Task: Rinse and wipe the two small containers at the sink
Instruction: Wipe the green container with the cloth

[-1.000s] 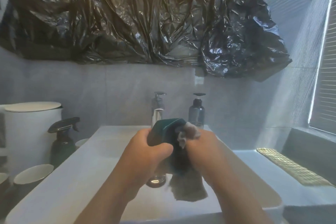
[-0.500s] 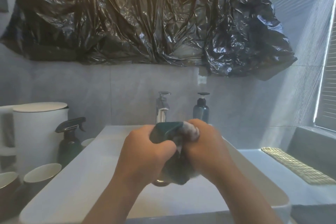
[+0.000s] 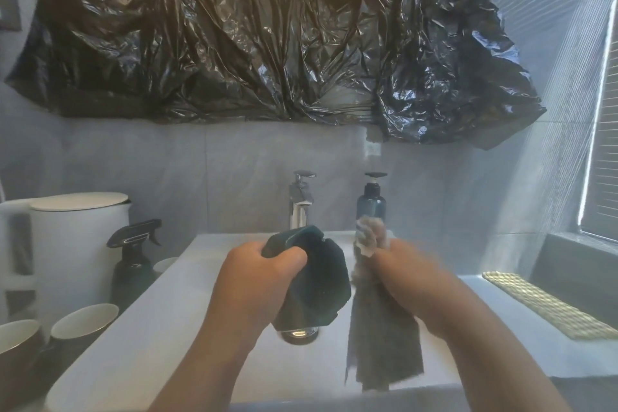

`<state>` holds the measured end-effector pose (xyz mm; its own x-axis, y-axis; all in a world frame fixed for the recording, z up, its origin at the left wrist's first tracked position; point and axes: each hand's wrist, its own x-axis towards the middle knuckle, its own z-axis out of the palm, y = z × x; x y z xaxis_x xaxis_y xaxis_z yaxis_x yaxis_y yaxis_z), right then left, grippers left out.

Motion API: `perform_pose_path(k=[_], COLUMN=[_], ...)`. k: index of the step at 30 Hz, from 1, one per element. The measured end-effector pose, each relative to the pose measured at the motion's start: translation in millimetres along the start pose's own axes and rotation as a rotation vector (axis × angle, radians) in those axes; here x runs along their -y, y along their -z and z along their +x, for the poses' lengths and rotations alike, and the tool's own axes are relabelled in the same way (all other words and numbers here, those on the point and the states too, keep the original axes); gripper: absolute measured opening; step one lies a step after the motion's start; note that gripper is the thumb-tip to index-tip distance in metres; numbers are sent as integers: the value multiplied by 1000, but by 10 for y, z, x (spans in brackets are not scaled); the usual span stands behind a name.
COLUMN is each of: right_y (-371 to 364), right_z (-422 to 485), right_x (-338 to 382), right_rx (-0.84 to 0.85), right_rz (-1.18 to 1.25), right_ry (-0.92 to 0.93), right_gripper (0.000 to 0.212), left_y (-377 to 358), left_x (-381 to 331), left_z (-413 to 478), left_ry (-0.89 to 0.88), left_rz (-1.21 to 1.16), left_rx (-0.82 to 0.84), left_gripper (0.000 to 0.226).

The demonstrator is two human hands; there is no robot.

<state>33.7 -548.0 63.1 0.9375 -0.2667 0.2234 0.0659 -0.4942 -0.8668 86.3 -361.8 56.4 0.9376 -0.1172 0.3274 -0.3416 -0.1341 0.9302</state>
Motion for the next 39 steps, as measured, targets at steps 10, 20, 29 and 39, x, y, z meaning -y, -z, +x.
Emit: perform_pose_path(k=[10, 20, 29, 39], right_y=[-234, -221, -431, -451], right_z=[-279, 24, 1, -21], right_x=[363, 187, 92, 47], right_rx=[230, -190, -372, -298], right_rz=[186, 940, -259, -12], right_ry=[145, 158, 412, 116], right_gripper=[48, 20, 16, 29], left_y=[18, 32, -1, -130], left_x=[-49, -54, -41, -44], left_z=[7, -1, -20, -112], left_ry=[105, 51, -45, -110], left_rz=[-99, -74, -73, 17], left_rx=[-3, -39, -74, 76], left_gripper=[43, 36, 28, 48])
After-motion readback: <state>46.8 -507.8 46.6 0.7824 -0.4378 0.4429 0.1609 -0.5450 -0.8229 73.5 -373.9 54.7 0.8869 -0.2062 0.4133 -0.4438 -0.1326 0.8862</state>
